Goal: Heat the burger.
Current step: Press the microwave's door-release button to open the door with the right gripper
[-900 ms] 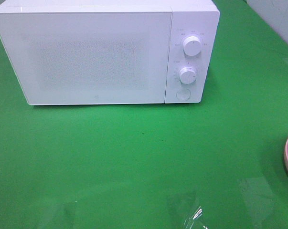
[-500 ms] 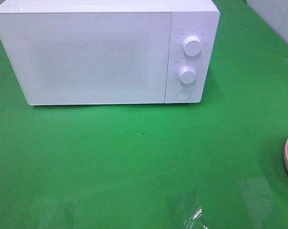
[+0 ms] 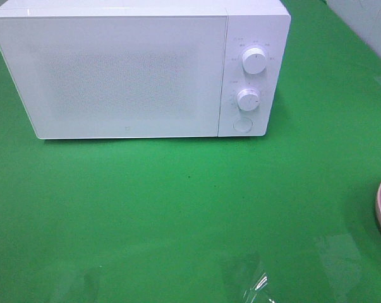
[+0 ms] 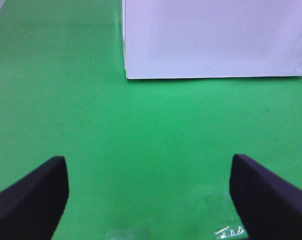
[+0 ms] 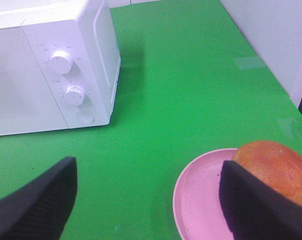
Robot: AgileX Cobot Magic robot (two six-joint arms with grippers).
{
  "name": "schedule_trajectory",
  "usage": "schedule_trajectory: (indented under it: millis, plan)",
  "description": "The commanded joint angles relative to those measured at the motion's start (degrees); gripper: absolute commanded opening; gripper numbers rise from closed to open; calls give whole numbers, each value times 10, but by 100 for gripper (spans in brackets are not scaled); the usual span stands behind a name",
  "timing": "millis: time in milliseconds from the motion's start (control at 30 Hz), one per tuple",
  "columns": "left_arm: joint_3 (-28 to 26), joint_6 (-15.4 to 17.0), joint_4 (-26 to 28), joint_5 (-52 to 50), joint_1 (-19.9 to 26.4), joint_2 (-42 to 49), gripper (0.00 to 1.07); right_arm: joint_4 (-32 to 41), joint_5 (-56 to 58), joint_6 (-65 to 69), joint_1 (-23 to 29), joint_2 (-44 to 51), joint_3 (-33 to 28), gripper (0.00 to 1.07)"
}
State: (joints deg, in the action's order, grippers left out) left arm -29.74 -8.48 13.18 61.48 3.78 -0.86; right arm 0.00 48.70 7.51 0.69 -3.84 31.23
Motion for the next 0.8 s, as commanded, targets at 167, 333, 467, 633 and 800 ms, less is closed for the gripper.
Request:
schedule_trajectory:
  millis: [167,333,467,633,800]
  plan:
    - [2,-1,-1,0,1,2,80,0,-70,3,-3,-52,5,74]
    - [2,-1,-1,0,1,2,80,0,-112,2,-3,-103,5,74]
    - [2,-1,-1,0,1,2,80,0,-135,-1,-3,-123,5,74]
    - [2,-1,-1,0,1,2,80,0,-178,-2,-3,-168,5,74]
    - [2,-1,-1,0,1,2,80,0,-230,-5,-3,-206,-3,74]
